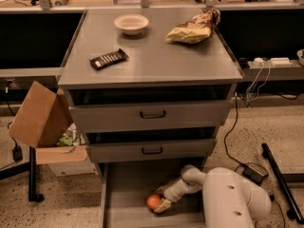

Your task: Pick orange from bottom drawer and place on counter

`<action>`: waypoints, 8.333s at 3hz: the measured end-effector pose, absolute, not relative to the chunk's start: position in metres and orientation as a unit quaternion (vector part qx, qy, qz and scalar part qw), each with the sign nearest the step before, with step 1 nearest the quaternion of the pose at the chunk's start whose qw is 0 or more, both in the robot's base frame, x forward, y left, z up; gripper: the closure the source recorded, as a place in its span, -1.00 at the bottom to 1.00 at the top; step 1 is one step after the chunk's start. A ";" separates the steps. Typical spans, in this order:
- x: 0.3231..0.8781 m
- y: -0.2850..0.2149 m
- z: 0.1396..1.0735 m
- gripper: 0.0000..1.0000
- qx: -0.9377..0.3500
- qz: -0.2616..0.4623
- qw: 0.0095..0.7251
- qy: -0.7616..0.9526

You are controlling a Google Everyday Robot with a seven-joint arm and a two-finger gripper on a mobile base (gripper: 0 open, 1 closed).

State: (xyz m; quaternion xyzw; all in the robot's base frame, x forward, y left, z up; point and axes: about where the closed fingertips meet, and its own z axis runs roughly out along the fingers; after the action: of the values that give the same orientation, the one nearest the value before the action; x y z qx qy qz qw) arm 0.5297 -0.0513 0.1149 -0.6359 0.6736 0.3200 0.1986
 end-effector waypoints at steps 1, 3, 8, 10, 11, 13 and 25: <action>0.538 -0.057 0.170 0.91 -0.626 0.312 0.256 0.667; 0.543 -0.070 0.324 1.00 -0.623 0.290 0.327 0.649; 0.474 -0.049 0.510 1.00 -0.687 0.300 0.424 0.507; 0.467 -0.044 0.523 1.00 -0.691 0.302 0.428 0.498; 0.462 -0.039 0.564 1.00 -0.696 0.308 0.433 0.483; 0.467 -0.026 0.705 1.00 -0.715 0.264 0.427 0.487; 0.782 -0.070 0.873 1.00 -0.502 0.237 0.500 0.665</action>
Offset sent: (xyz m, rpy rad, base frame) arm 0.0187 -0.0364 0.2326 0.2317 -0.2877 -0.1556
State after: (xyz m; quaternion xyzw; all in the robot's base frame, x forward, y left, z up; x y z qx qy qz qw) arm 0.7820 -0.0702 0.8732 -0.5020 0.6647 0.2367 0.5001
